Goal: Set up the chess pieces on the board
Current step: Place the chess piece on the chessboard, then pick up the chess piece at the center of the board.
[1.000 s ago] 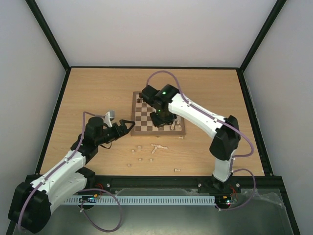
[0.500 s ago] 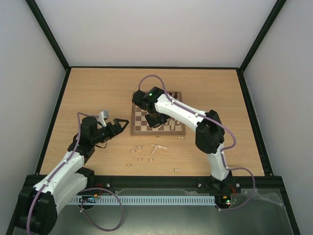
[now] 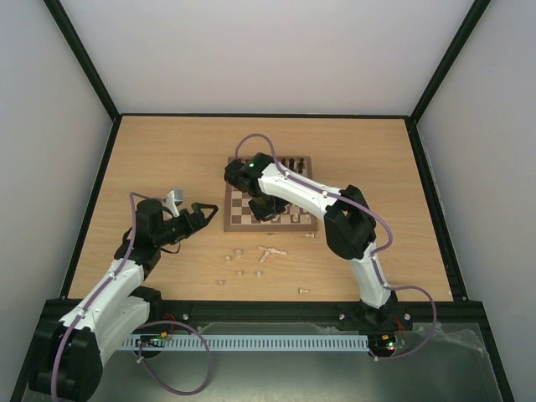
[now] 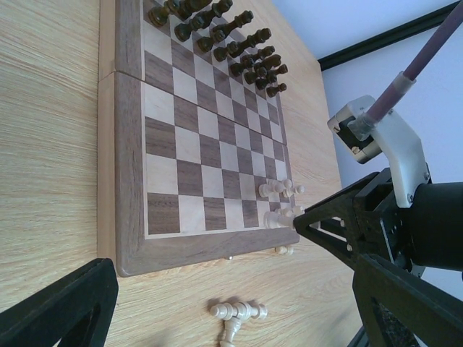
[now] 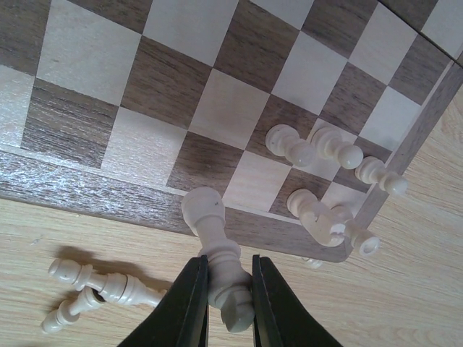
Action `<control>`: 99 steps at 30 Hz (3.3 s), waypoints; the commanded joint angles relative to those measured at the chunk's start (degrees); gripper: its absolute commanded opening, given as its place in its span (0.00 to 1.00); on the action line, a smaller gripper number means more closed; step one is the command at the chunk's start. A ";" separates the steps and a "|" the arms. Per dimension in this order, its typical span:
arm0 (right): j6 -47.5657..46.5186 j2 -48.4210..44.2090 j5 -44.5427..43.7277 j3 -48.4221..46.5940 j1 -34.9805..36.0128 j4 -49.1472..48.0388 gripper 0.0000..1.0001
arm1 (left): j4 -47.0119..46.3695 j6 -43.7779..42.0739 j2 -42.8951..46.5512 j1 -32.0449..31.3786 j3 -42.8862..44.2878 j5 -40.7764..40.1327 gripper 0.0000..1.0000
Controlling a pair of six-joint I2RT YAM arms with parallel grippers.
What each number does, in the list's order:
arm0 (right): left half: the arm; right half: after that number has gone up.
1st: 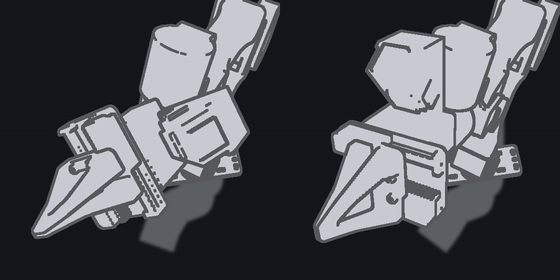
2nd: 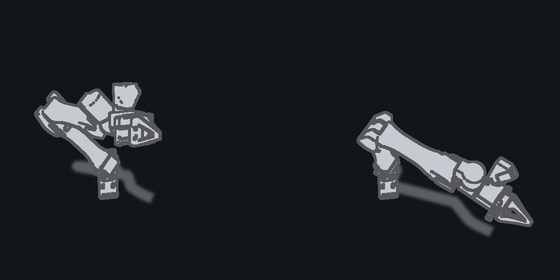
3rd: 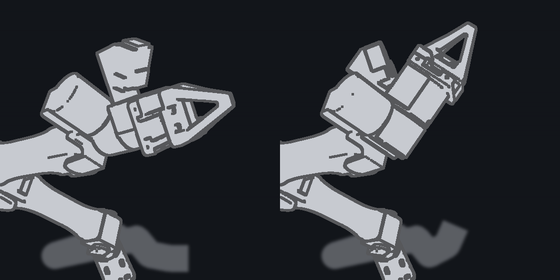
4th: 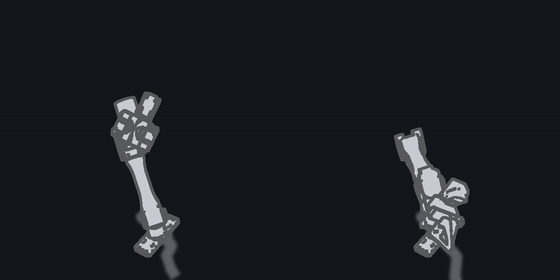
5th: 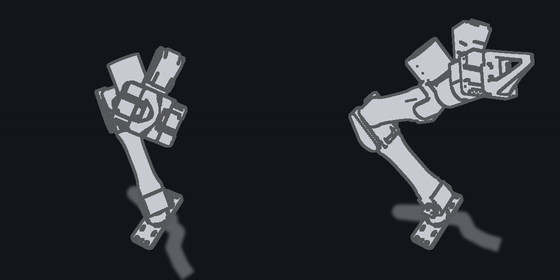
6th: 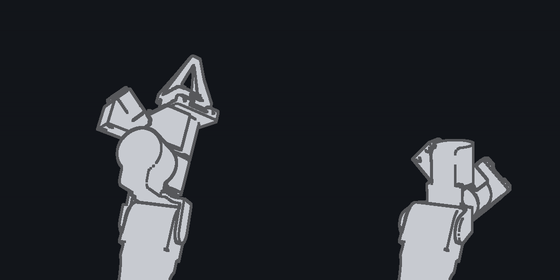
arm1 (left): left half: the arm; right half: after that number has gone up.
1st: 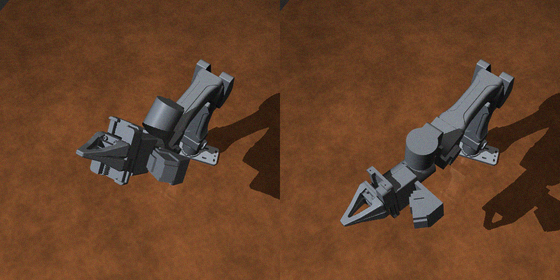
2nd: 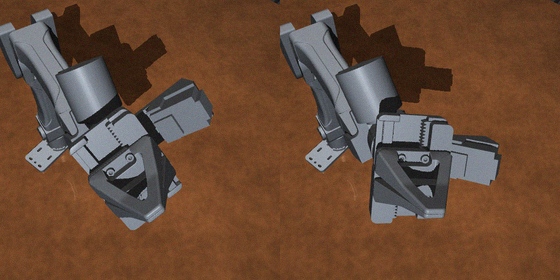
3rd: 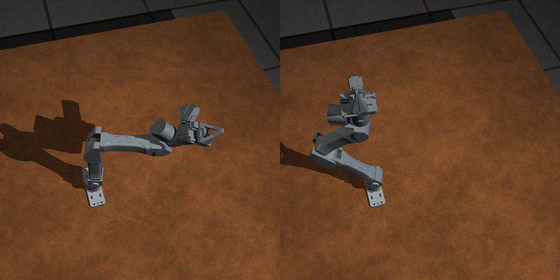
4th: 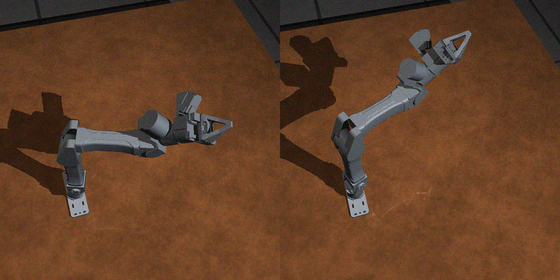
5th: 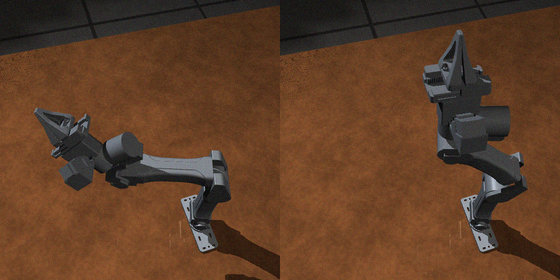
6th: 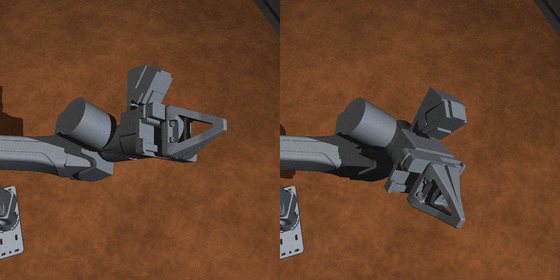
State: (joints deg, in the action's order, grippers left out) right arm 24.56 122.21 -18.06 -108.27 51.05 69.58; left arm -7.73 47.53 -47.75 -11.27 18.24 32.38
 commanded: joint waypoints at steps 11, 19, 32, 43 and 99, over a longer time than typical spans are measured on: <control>-0.91 3.35 -1.37 -1.97 0.30 2.47 0.08 | 1.66 -1.30 0.74 1.46 -1.33 2.13 0.92; -1.33 4.32 -1.34 -1.83 -0.32 1.65 0.09 | 2.19 -1.37 1.36 2.07 -1.55 2.39 0.92; -1.70 4.12 -1.84 -0.63 -1.19 0.23 0.16 | 2.11 -1.38 1.16 2.47 -1.46 2.64 0.92; -2.23 4.12 -1.76 -0.79 -1.74 -0.70 0.27 | 2.32 -1.47 1.26 2.97 -1.35 2.77 0.92; 4.35 -45.48 15.63 73.63 1.10 -66.67 0.46 | 12.49 -5.92 -5.20 -13.17 10.28 -8.25 0.98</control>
State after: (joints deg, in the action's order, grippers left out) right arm 31.03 75.20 0.58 -33.12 51.44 4.29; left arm 5.52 40.51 -52.60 -23.79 27.40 25.36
